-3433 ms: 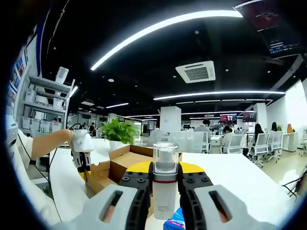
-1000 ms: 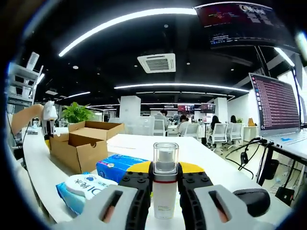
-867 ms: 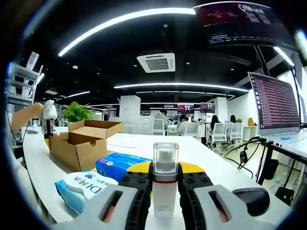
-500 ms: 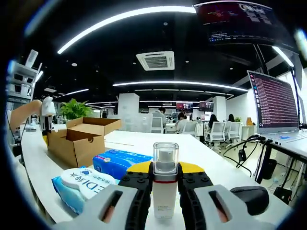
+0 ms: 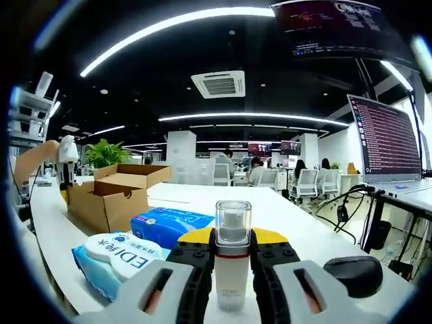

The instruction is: Operate the shoe box by opening the lid, removing the specified soft item, and placing it in the target area until the item is outside and the box remains undamaged.

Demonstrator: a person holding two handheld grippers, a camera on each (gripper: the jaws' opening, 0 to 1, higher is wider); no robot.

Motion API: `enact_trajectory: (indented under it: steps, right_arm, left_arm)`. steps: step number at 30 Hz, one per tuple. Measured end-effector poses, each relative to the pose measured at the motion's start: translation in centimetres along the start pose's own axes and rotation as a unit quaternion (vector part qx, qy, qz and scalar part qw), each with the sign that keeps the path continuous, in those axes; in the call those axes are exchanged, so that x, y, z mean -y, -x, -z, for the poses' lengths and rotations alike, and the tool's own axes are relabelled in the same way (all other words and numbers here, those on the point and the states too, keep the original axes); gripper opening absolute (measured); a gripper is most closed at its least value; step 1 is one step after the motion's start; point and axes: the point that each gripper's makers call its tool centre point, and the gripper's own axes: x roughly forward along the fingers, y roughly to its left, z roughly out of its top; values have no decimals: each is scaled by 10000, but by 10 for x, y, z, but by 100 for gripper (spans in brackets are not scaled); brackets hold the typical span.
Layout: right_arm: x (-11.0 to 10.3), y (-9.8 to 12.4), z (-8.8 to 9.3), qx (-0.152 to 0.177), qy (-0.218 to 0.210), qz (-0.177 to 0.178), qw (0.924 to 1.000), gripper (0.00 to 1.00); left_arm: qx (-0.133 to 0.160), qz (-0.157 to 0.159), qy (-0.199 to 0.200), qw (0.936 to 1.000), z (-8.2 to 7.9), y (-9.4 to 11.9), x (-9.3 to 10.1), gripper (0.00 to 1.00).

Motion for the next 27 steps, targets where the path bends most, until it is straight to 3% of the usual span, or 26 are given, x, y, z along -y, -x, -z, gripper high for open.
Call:
enact_trajectory:
  steps: [6,8,21,27]
  right_arm:
    - [0,0,1,-64,6,-21,10000,20]
    - [1,1,2,-147,-187,-29,9997,20]
    - [3,1,1,-141,193,183,9995,20]
    - [6,2,-4,-39,130,270,9995,38]
  left_arm:
    - [5,-9,-7,10000,0,0,0,2]
    - [1,-4,-3,10000,0,0,-1,2]
    - [17,-24,-17,10000,0,0,-1,2]
    - [18,-21,-11,10000,0,0,-1,2]
